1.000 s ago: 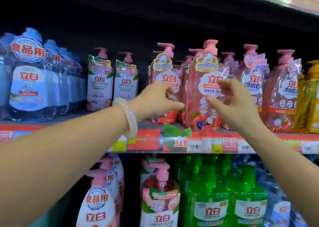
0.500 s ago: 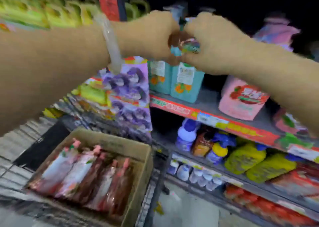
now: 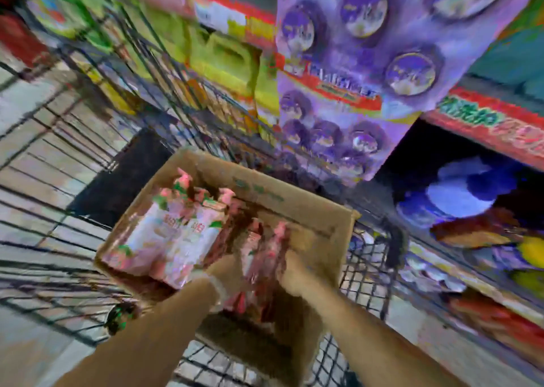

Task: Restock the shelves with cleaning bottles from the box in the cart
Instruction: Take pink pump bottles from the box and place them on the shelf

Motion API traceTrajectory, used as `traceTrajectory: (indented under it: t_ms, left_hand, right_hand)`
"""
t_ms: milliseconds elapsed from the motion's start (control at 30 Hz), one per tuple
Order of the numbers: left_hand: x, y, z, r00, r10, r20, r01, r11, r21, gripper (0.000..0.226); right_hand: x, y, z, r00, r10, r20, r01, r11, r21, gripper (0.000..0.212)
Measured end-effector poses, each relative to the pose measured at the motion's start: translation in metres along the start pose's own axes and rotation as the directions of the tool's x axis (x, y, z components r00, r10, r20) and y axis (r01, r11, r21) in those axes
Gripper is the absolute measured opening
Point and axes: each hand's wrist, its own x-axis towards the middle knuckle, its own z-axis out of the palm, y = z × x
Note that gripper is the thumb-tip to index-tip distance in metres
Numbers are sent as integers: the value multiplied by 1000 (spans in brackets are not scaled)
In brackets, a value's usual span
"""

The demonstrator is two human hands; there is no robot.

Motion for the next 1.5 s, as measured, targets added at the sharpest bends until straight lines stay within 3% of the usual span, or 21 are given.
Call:
traceTrajectory:
  t_ms: [133, 233, 333, 533, 633, 767, 900, 1000, 1067, 1167, 1233, 1300, 1367, 1433, 1500]
  left_hand:
    - [27, -13, 45, 986, -93, 137, 97, 995, -24, 68]
    - [43, -13, 72, 990, -41, 133, 49, 997, -54, 60]
    - [54, -9, 78, 995, -51, 88, 51, 999, 7, 61]
    - [67, -11, 75, 993, -77, 92, 82, 995, -60, 83]
    - [61, 8, 80, 984, -173, 52, 172, 985, 25, 70]
    - [63, 25, 87, 951, -310, 2, 310, 951, -23, 61]
    - [60, 22, 78, 951, -310, -16, 301, 934, -194, 65]
    - [53, 6, 52, 959, -252, 132, 284, 869, -405, 80]
    - [42, -4, 36, 950, -186, 251, 308, 693, -652, 91]
    - [7, -7, 6, 958, -67, 280, 267, 563, -782, 60]
    - [-19, -5, -16, 976, 16, 215, 175, 526, -832, 65]
    - [-47, -1, -42, 983, 116, 145, 70, 488, -870, 62]
    - [-79, 10, -73, 975, 215, 62, -52, 488, -871, 75]
    - [-112, 26, -102, 949, 309, -57, -210, 490, -846, 83]
    - [-150, 50, -133, 904, 390, -178, -363, 478, -800, 64]
  right_hand:
    - [47, 18, 40, 972, 234, 32, -236, 965, 117, 51]
    - [72, 22, 66, 943, 331, 31, -321, 884, 340, 58]
    - [95, 18, 90, 933, 359, 3, -302, 780, 547, 65]
    - [121, 23, 110, 902, 431, -36, -307, 697, 648, 92]
    - [124, 29, 107, 919, 391, 42, -312, 662, 681, 90]
    - [127, 39, 102, 918, 373, 132, -356, 635, 686, 92]
    - [121, 45, 98, 905, 415, 95, -363, 635, 681, 64]
    - [104, 43, 80, 916, 395, 70, -330, 642, 693, 40]
    - [89, 44, 67, 931, 320, 176, -333, 546, 769, 37]
    - [50, 24, 39, 907, 93, 411, -412, 403, 818, 50]
    - [26, 12, 21, 929, -3, 371, -328, 458, 826, 52]
    - [-12, -3, -7, 961, -80, 266, -178, 560, 809, 35]
    - [-52, -17, -39, 967, -197, 162, -15, 591, 807, 16]
    - [-93, -32, -72, 953, -303, 30, 161, 585, 795, 21]
    - [-134, -45, -101, 926, -351, -137, 335, 599, 727, 27]
